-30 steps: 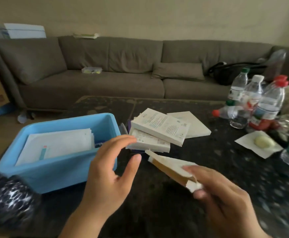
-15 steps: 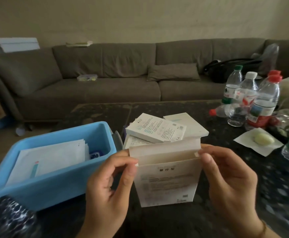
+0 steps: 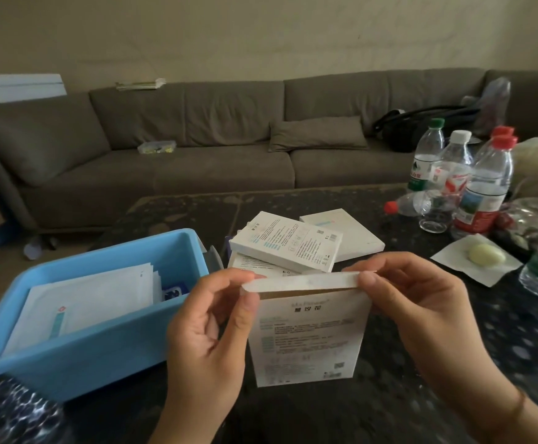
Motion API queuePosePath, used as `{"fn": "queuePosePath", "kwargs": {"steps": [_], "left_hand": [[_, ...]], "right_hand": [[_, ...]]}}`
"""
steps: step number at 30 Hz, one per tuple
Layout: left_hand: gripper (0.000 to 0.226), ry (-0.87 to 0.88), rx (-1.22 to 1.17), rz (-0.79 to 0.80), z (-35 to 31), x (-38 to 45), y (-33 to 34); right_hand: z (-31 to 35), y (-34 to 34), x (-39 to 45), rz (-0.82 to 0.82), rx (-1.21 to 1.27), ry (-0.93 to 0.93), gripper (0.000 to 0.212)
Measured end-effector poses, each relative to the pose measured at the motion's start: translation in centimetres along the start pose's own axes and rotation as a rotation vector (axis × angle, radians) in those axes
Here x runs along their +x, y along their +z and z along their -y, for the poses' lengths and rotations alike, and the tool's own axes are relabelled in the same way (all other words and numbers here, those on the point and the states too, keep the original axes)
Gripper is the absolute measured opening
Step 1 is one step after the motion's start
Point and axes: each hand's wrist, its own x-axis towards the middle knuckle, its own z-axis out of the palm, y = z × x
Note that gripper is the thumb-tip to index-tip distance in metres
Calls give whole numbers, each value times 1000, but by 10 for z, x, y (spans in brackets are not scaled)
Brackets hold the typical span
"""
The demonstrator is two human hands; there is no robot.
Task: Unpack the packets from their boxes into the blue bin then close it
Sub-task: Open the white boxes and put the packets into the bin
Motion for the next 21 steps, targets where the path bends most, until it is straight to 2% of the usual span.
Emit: {"fn": "queuePosePath", "kwargs": {"steps": [6,10,13,16,18,21], "left_hand": [[14,-32,-51,-17,-1,-2,8],[16,11,49,59,-3,-1,10],[10,10,94,138,-3,-2,10],[26,-38,145,176,0,-5,8],[27,-48,157,175,2,-5,7],[25,-63,122,178,0,-4,7]], "right_hand": [[4,3,-2,9,-59,-1,5],[5,0,0,46,-159,12,6],[4,-3,-1,77,-274,-24,16],[15,0,-1,129,-315,-67,13],[23,2,4,164,-440,-45,36],[33,12,14,345,-862,73,79]]}}
